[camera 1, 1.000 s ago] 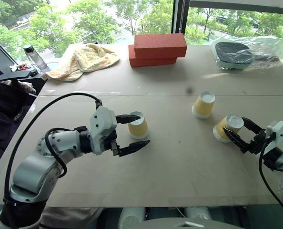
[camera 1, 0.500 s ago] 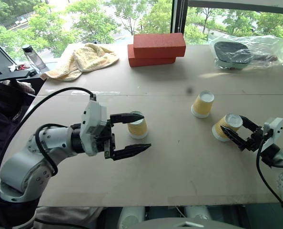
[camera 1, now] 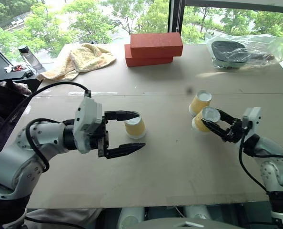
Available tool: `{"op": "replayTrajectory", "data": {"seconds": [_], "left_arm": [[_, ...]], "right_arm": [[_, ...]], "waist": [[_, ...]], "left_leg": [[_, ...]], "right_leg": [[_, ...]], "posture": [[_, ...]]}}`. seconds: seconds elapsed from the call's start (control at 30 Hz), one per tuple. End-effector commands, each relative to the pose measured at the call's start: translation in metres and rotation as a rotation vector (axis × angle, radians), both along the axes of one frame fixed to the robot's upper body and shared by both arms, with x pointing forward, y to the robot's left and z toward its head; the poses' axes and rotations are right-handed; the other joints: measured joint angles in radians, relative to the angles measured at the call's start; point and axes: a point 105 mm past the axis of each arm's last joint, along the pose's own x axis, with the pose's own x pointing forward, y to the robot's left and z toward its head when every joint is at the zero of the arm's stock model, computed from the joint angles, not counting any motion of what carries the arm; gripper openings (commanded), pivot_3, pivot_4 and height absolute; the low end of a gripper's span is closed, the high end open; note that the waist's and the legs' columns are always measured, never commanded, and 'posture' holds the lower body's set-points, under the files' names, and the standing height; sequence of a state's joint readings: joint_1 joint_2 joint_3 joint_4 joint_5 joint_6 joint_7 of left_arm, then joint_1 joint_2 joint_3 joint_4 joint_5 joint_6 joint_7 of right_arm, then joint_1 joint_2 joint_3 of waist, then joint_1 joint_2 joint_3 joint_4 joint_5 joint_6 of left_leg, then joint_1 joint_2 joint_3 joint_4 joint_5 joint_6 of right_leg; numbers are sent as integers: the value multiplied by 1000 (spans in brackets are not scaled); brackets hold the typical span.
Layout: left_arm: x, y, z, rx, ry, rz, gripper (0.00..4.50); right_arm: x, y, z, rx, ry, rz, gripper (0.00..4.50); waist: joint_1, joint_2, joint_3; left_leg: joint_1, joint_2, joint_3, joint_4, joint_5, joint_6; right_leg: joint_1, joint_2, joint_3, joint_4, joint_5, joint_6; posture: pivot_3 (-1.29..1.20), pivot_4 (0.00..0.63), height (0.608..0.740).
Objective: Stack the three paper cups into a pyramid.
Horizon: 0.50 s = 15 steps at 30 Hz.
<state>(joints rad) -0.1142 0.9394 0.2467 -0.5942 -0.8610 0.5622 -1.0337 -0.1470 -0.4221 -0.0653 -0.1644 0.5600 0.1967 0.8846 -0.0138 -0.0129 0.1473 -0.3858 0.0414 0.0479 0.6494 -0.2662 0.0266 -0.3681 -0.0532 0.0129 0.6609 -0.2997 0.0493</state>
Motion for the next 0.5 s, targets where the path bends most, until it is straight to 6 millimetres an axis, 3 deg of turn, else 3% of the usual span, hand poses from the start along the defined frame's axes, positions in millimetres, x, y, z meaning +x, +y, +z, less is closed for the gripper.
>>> {"op": "replayTrajectory", "data": {"seconds": [0.03,0.23,0.27,0.33,0.4,0.5], "left_arm": [[-1,5,8,23,-40,7,4500],[-2,8,10,38,-53,25,4500],[-2,8,10,40,-53,28,4500],[-2,9,10,43,-51,37,4500],[-2,10,10,38,-51,41,4500],[-2,8,13,29,-56,38,4500]], "right_arm": [[6,23,3,-5,-31,44,2072],[22,45,-13,-68,-4,63,2072],[21,45,-12,-71,-3,73,2872],[19,43,-6,-88,-35,85,3437],[18,39,8,-92,-89,70,4387],[16,33,29,-79,-153,59,4489]], "waist": [[3,-1,1],[3,-3,1],[3,-3,1],[2,-3,1],[2,-3,2],[2,-3,2]], "left_leg": [[-1,0,0,0,0,0],[-12,-1,0,3,3,-5],[-12,-1,0,3,3,-5],[-12,-1,0,3,3,-5],[-12,-1,0,3,3,-5],[-12,-1,0,3,2,-4]], "right_leg": [[-1,0,0,0,0,0],[-9,-1,-1,1,0,0],[-9,-1,-1,1,0,0],[-9,-1,-1,1,0,0],[-9,-1,-1,1,0,0],[-9,0,-1,2,0,0]], "posture": [[0,150,730],[0,150,730],[0,150,730],[0,150,730],[0,150,730],[0,150,730]]}}
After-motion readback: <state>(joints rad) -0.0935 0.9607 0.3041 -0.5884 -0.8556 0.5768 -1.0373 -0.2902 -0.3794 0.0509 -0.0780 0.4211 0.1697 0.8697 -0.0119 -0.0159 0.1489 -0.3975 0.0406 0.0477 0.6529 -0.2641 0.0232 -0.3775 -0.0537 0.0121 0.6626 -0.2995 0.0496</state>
